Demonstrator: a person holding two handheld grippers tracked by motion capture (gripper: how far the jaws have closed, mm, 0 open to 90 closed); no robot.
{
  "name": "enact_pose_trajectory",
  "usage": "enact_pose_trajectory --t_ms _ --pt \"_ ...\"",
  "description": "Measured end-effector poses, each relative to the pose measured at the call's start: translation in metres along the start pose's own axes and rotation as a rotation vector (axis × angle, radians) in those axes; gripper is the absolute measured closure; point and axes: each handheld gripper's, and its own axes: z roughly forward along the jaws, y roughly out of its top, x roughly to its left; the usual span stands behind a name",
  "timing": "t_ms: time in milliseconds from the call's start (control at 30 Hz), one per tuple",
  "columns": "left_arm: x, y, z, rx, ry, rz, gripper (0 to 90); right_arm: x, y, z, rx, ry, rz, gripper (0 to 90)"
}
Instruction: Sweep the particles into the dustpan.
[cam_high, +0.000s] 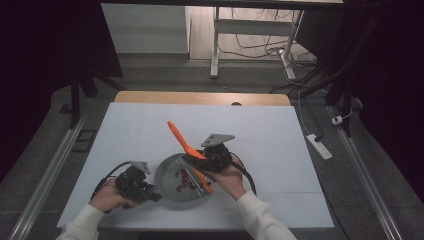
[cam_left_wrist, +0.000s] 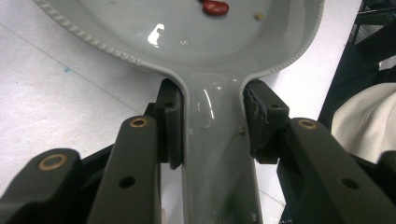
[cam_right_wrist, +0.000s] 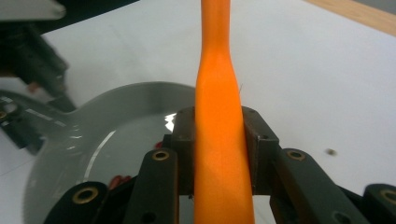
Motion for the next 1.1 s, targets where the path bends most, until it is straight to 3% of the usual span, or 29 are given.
enact_pose_trajectory --t_ms 433,633,767,1000,1100 --pt "0.000 -0.002 -0.002 -0.011 0.008 -0.008 61.3 -0.037 -0.001 -0.025 -0.029 -0.126 0.037 70.1" --pt "0.002 -0.002 -0.002 -0.008 0.005 -0.007 61.3 -0.058 -0.003 -0.034 -0.035 -0.164 0.081 70.1" --pt "0.003 -0.003 -0.002 -0.008 0.001 -0.009 61.3 -0.068 -0.006 -0.024 -0.007 -0.178 0.054 70.1" --pt "0.003 -0.003 -0.002 -0.007 -0.002 -0.009 61.3 -0.091 -0.004 0.011 0.082 -0.218 0.050 70.1" --pt "0.003 -0.003 -0.002 -0.009 -0.002 -0.009 61.3 -0.096 -0.001 0.022 0.116 -0.212 0.040 70.1"
